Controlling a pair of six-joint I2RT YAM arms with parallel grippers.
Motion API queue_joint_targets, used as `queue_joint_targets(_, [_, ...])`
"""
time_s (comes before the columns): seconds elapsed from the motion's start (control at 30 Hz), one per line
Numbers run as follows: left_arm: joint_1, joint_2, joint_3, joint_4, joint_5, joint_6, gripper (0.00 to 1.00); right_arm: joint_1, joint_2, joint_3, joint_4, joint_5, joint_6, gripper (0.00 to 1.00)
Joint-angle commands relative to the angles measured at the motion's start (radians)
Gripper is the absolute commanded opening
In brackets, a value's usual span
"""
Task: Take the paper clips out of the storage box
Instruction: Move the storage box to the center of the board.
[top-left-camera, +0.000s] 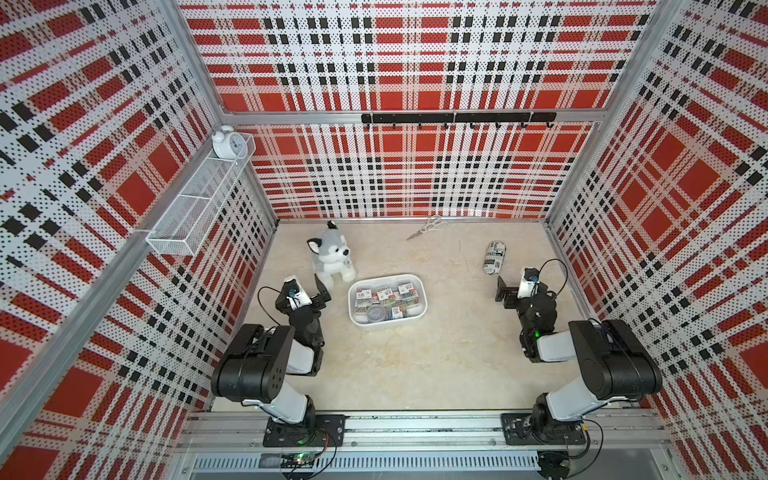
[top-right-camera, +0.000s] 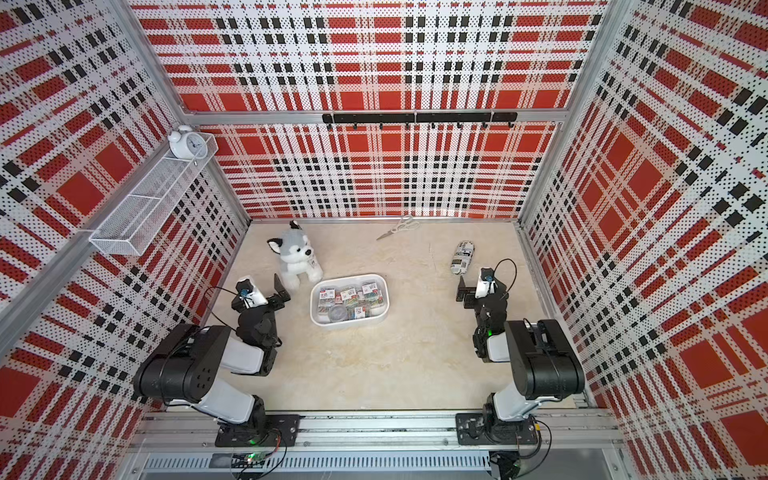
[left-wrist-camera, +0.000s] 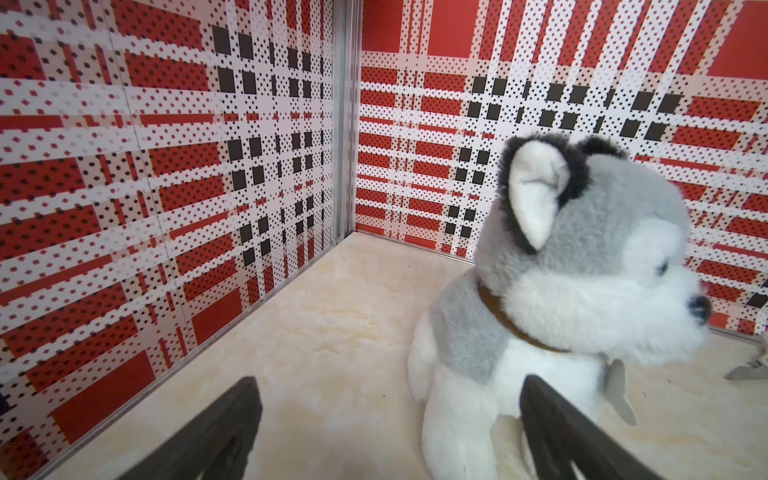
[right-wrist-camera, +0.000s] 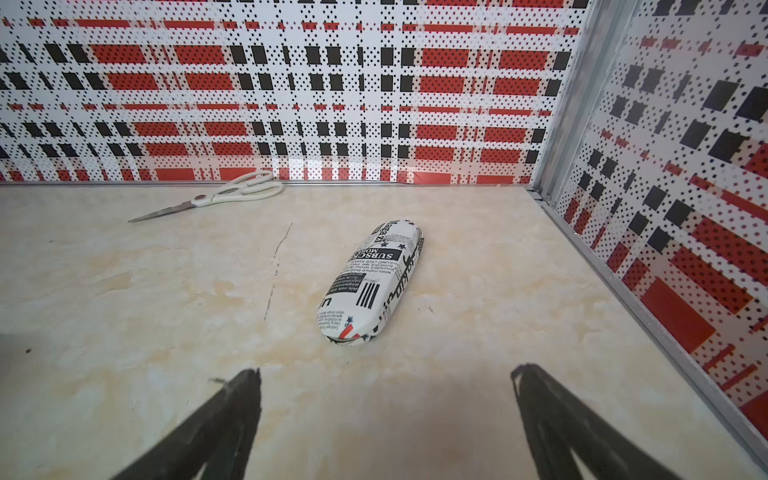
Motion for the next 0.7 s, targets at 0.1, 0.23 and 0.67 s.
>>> queue_joint_targets(0.1, [-0.001, 0.004, 0.014, 0.009, -0.003, 0.007, 0.98, -0.007, -0.001, 0.012, -0.009, -0.006, -0.006, 1.00])
queue_joint_targets(0.23, [0.000, 0.005, 0.014, 0.009, -0.003, 0.007, 0.98, -0.008, -0.001, 0.013, -0.009, -0.006, -0.007, 1.00])
queue_joint_targets(0.67, [0.016, 0.005, 0.016, 0.000, 0.031, -0.002, 0.98, -0.007, 0.001, 0.015, -0.013, -0.006, -0.007, 1.00])
